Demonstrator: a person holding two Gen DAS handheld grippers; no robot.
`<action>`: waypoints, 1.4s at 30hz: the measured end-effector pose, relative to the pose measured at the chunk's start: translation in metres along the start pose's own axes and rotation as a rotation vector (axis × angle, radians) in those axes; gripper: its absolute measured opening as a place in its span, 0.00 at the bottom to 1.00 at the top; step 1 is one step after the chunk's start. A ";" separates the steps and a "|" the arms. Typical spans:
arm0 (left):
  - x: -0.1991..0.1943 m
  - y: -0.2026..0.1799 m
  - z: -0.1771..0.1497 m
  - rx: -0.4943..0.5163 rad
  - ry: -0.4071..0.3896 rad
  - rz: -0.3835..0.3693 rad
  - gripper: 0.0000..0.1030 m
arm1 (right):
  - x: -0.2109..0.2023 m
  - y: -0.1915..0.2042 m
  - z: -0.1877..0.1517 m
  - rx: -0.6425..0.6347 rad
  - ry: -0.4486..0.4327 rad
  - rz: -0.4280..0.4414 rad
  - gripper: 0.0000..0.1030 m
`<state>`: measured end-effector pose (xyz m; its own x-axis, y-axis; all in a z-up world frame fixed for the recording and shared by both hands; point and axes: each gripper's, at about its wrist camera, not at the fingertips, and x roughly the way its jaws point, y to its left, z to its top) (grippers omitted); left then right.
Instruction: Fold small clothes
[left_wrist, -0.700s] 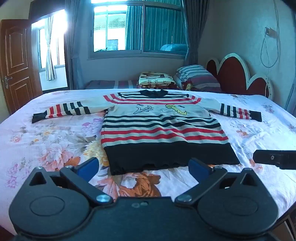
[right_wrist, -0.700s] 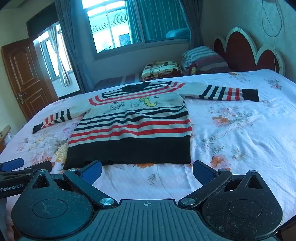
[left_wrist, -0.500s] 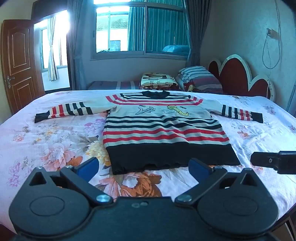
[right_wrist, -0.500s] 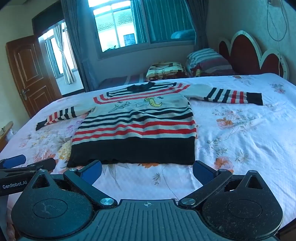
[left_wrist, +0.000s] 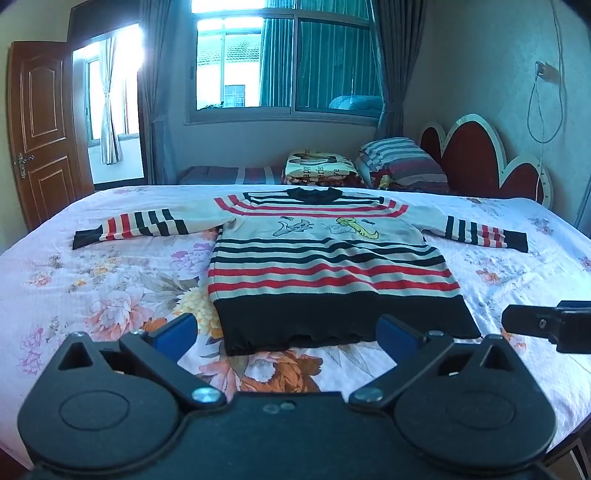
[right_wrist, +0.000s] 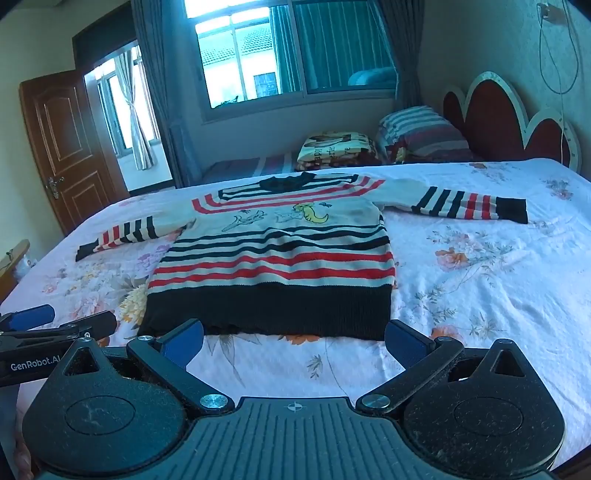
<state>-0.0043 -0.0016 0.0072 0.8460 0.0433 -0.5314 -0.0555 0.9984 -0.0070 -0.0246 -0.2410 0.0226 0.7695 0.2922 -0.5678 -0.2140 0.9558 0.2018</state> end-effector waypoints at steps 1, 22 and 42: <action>0.000 0.000 0.000 0.000 0.000 -0.001 1.00 | 0.000 0.001 0.001 0.001 0.002 -0.001 1.00; 0.000 0.004 0.001 0.002 -0.003 -0.001 1.00 | 0.004 0.006 -0.004 0.007 0.001 0.001 1.00; 0.000 0.004 0.000 0.007 -0.003 -0.005 1.00 | 0.005 0.009 -0.005 0.007 -0.003 -0.004 1.00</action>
<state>-0.0044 0.0028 0.0070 0.8480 0.0385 -0.5286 -0.0475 0.9989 -0.0035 -0.0254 -0.2310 0.0179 0.7719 0.2882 -0.5666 -0.2068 0.9567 0.2047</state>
